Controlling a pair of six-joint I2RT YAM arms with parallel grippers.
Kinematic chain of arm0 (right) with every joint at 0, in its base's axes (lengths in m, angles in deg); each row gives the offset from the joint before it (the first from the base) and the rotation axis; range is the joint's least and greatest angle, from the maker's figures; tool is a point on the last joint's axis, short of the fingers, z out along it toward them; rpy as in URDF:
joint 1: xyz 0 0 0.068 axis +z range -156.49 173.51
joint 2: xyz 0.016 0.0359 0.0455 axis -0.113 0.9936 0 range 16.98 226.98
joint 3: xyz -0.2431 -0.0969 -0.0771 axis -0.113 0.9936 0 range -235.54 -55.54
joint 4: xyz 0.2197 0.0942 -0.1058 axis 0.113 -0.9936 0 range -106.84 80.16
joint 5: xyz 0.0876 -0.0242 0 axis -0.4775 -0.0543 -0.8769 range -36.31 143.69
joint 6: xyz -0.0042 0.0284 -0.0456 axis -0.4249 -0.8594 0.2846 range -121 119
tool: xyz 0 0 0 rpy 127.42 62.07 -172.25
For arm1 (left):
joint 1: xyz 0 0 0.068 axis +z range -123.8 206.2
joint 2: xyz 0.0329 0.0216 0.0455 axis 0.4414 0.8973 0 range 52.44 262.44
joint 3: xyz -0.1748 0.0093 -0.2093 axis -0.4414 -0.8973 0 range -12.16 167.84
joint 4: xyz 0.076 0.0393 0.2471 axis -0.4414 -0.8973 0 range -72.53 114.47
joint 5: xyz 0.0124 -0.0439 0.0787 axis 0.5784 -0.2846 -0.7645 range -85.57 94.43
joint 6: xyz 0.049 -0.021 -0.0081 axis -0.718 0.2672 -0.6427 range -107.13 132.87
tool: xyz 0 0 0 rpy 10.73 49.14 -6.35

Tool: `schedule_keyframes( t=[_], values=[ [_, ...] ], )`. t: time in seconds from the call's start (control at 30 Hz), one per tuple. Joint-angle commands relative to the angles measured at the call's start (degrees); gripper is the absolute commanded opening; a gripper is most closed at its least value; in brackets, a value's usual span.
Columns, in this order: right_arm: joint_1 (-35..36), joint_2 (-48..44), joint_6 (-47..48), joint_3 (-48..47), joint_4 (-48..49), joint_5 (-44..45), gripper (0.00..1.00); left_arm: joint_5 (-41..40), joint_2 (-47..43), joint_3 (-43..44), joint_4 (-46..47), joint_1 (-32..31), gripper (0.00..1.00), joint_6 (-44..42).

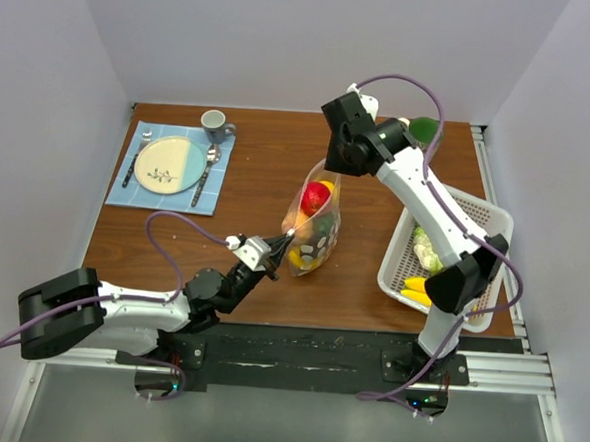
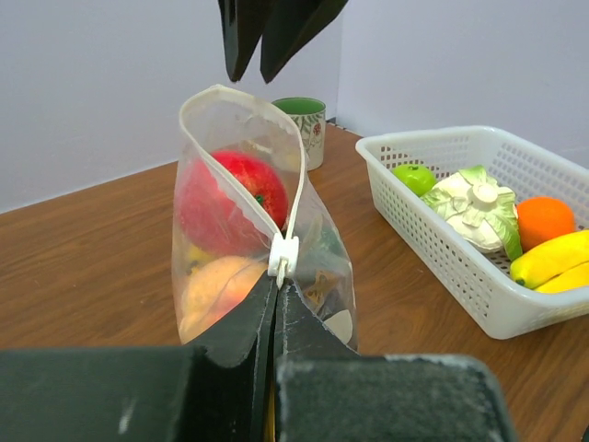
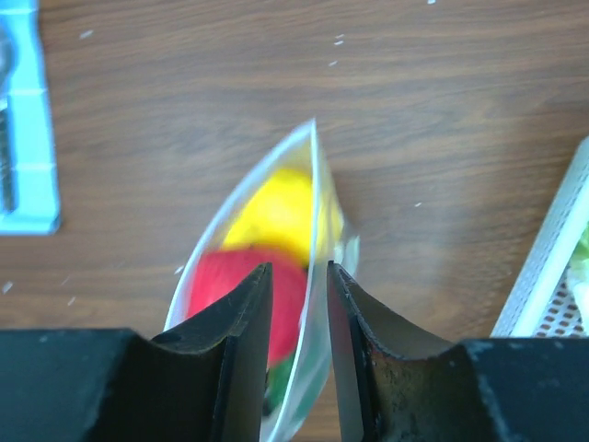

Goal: Place the food in the zip-top bag and seal the zipper
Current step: Zip the zipper food storage bag at the center of the board.

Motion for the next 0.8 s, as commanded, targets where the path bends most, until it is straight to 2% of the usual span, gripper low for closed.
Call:
schedule_keyframes(
  t=[0.0,0.2,0.37,0.77],
  values=[
    [1.5,-8.7,-4.2,2.3,0.2,-2.1,0.35,0.5,0.2,0.9,4.1,0.0,0.00,0.7],
    [2.6,-19.0,-12.9,14.9,6.1,-15.4,0.37,1.0,1.1,2.6,4.2,0.0,0.00,-0.4],
    [3.7,-19.7,-17.6,16.5,3.4,-20.5,0.35,2.4,2.5,5.1,3.6,0.0,0.00,-0.4],
    [5.0,-20.2,-23.1,17.4,0.0,-22.5,0.35,3.2,7.0,9.6,2.1,-0.7,0.00,-0.2]
  ],
)
